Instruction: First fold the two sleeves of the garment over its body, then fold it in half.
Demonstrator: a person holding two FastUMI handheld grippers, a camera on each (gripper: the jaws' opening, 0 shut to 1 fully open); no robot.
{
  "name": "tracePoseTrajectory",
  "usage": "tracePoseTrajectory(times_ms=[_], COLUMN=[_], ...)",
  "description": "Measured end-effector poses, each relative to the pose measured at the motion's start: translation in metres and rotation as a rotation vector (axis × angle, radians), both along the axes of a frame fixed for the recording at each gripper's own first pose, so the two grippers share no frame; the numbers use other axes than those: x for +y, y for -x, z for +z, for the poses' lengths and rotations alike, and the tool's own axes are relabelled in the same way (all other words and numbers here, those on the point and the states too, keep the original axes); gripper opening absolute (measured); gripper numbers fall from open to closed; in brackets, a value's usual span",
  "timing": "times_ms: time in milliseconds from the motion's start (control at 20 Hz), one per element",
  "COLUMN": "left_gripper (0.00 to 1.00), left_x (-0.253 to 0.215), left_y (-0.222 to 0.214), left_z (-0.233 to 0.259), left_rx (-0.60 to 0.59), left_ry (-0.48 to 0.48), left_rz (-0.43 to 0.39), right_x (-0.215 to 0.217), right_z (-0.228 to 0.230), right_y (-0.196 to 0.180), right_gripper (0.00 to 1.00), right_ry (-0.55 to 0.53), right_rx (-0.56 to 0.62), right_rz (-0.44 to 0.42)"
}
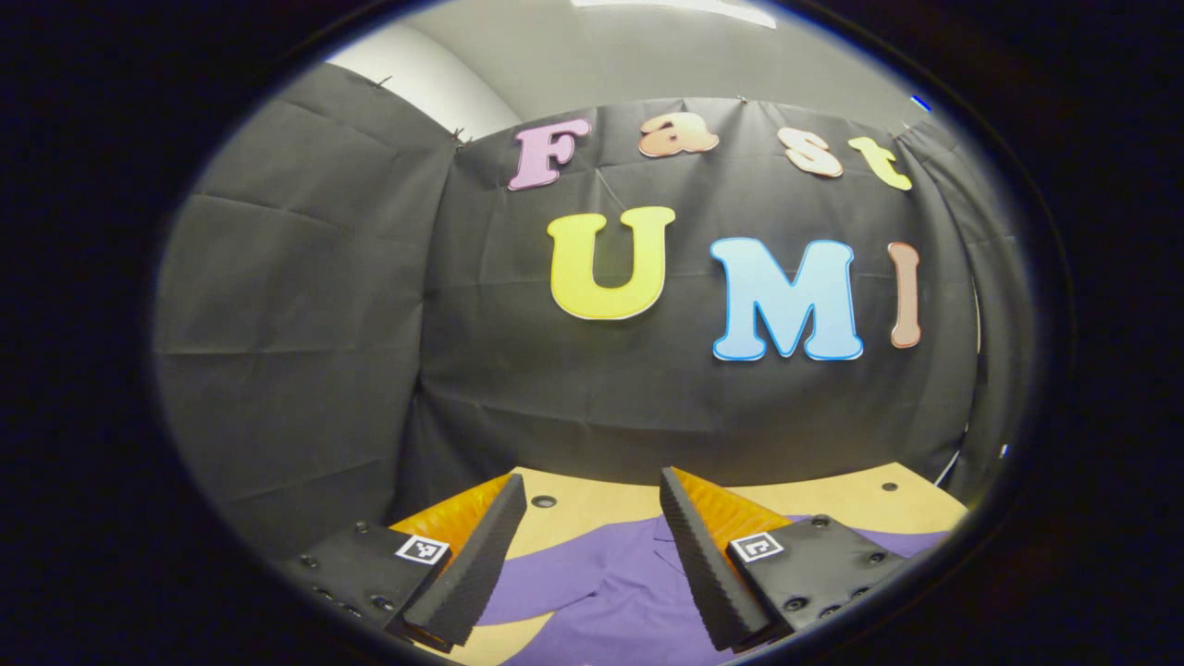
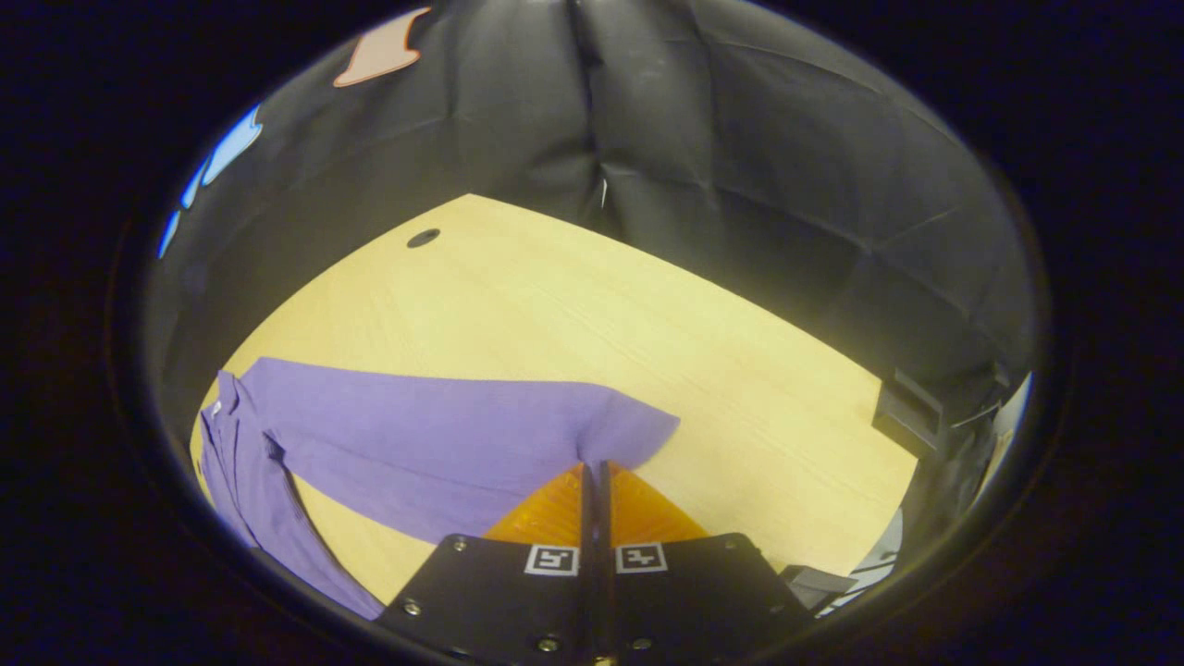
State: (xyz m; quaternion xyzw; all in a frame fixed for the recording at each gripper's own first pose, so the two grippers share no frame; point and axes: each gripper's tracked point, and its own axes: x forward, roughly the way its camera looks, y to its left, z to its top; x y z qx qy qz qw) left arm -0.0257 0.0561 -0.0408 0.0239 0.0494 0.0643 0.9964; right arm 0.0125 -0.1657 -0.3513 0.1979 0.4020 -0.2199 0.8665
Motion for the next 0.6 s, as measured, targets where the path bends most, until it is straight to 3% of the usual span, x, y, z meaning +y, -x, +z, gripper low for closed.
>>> tracePoseTrajectory(times_ms=[200,600], left_gripper=[0.93,0.96], left_x=[0.009,0.019], left_y=[-0.005,-0.024], left_z=[-0.003,-0.018], left_rx=[0.001,0.011], left_ry=[0.004,0.043], left_rz=[-0.015,-0.11], right_x=[-0.002,0.035], right_z=[0.019,0.116], right_y=[-0.001,-0.021], right_gripper=[0.0,0.0], right_ry=[0.015,0.019], right_rx=[-0.043,-0.214], right_rz=[0.001,0.02])
